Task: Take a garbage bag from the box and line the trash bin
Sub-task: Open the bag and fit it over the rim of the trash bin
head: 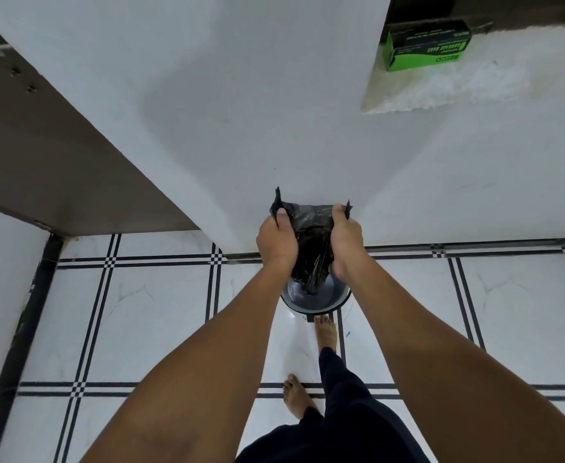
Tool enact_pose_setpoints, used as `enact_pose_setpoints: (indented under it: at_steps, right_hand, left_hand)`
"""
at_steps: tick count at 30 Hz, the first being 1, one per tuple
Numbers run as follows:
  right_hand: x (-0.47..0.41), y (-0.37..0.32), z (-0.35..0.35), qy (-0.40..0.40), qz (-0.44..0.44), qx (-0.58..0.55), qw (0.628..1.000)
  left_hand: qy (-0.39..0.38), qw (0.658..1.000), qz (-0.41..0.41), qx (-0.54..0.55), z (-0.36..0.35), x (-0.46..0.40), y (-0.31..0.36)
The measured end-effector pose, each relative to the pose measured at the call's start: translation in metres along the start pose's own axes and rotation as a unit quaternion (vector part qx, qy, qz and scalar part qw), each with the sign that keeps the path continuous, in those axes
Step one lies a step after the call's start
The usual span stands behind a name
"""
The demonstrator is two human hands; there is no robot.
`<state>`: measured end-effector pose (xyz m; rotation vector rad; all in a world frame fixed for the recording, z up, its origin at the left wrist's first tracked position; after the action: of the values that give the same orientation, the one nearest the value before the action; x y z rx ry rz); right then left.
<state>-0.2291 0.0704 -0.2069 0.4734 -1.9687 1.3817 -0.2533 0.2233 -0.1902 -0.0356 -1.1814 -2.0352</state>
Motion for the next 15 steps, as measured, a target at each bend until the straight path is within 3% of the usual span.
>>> enact_pose_setpoints:
  at_steps: [4, 7, 11, 13, 15]
  right_hand:
    - [0.001, -0.023, 0.011, -0.081, 0.087, 0.093, 0.989]
    - [-0.016, -0.021, 0.026, -0.123, 0.073, 0.202, 0.969]
    - [-0.056, 0.002, 0.053, -0.058, 0.066, 0.378, 0.921]
    - [-0.077, 0.021, 0.068, -0.006, 0.066, 0.383, 0.921]
    - [-0.095, 0.051, 0.079, 0.018, 0.024, 0.332, 0.943]
  left_hand:
    - [-0.081, 0.994, -0.062, -0.04, 0.003, -0.008, -0.001]
    - [-0.111, 0.98, -0.105, -0.13, 0.004, -0.026, -0.016]
    - [-0.107, 0.962, -0.106, -0.229, -0.002, -0.047, -0.045]
    - [-0.1, 0.964, -0.086, -0.229, -0.016, -0.054, -0.066]
    - [-0.155, 0.966, -0.049, -0.198, -0.044, -0.059, -0.095]
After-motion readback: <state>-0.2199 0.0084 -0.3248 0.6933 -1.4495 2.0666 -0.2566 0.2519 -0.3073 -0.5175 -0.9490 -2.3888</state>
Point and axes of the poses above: each hand's wrist, its own x-axis away from the middle knuckle, its own z-axis out of the back of the hand, y = z × x, the point moved 7 cm from there along -x, towards the middle knuckle, and after that the axes turned 11 degrees about -x, right-handed, at the moved point
